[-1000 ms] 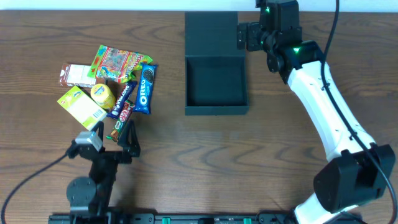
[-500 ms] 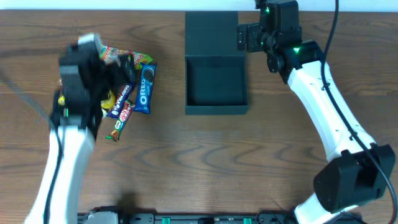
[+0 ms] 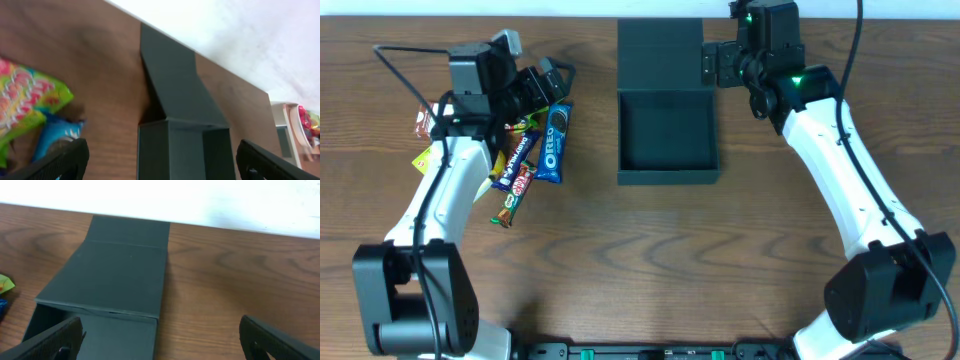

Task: Pack container
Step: 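Reach the left gripper to the blue Oreo pack and grasp it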

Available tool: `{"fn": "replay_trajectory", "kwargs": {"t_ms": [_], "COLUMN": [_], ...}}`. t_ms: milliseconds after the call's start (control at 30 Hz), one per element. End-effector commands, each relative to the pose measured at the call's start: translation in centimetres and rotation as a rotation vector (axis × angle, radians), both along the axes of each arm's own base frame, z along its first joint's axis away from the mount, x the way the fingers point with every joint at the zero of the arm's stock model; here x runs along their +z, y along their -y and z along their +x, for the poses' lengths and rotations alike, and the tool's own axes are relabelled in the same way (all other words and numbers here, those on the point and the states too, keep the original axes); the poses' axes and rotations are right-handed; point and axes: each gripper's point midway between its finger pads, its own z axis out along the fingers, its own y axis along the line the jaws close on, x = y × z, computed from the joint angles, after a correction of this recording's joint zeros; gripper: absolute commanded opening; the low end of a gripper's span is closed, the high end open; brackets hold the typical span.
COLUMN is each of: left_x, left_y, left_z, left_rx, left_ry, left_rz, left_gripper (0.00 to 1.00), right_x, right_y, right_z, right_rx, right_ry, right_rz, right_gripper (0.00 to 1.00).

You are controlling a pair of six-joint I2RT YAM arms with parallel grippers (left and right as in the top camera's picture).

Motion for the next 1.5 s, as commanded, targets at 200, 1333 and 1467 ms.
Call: {"fn": "replay_trajectory", "kwargs": {"t_ms": [200, 1333, 1467], "left_x": [-5.1, -14.7, -15.4], "left_y": [-5.1, -2.2, -2.1], "left_z": [-0.4, -3.9, -4.0], "left_rx": [0.342, -0.012, -0.024], "left_ry": [-0.235, -0.345, -0.357], "left_rz": [0.093, 0.684, 0.685], "left_gripper": [0.95, 0.99, 1.0], "right_x": [-0.7, -2.0, -2.0], "right_y": [0.1, 0.2, 0.2], "right_z": [0.1, -0.4, -0.4], "right_rx": [0.007, 0.007, 0.007], "right_ry": [-0.013, -0.059, -0.059], "right_rz": [-0.014, -0.026, -0.026], "right_gripper": [0.99, 0.99, 0.99]}}
